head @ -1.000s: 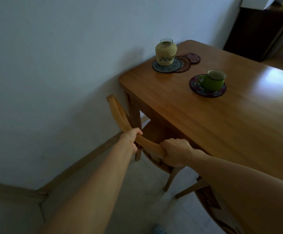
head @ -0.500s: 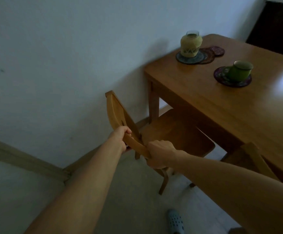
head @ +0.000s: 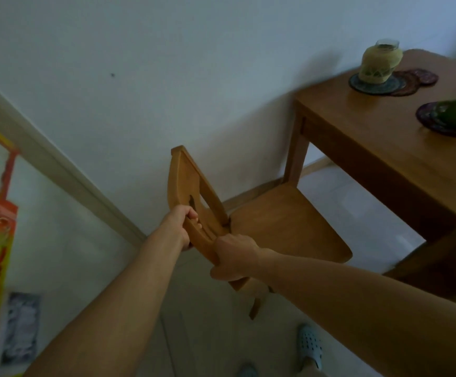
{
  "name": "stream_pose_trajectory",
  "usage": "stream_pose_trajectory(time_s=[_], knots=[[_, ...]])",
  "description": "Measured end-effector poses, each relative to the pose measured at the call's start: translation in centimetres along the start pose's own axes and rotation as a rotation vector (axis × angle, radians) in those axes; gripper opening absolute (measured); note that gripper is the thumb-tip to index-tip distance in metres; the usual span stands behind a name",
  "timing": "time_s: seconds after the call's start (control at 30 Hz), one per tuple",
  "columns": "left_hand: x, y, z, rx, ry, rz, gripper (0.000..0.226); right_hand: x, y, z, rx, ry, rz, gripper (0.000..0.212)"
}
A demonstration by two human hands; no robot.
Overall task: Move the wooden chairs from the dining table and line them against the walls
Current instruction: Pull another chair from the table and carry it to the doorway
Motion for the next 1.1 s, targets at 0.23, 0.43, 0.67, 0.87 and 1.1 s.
stream_pose_trajectory(time_s=[0.23,0.43,0.67,0.87,1.1], knots=[[-0.5,6.0,1.3,0.026,0.027,-0.028,0.007,-1.8,-3.1,5.0,0.001,0.045,0.021,0.029],[-1.2,8.2,1.9,0.068,0.045,-0.032,0.009,-2.4,-4.1,7.2,0.027,0.038,0.019,0.028],[-1.4,8.2,1.8,0.077,0.044,-0.028,0.009,-2.4,-4.1,7.0,-0.037,0.006,0.026,0.031],[-0.7,8.1,1.3,0.062,-0.060,-0.093,0.033,-1.1,-4.2,5.1,-0.454,-0.146,0.088,0.053],[2.1,5.8,1.7,-0.211,-0.423,-0.441,0.070,3.8,-2.1,3.3,-0.521,-0.093,-0.039,0.049]])
Point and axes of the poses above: each hand's wrist, its own x-axis away from the middle knuckle, its own y-axis out of the back of the hand, z = x × y, the point moved 4 cm from there along -x, towards the middle knuckle, and after that the axes turned 4 degrees about -x, right-handed, at the moved point
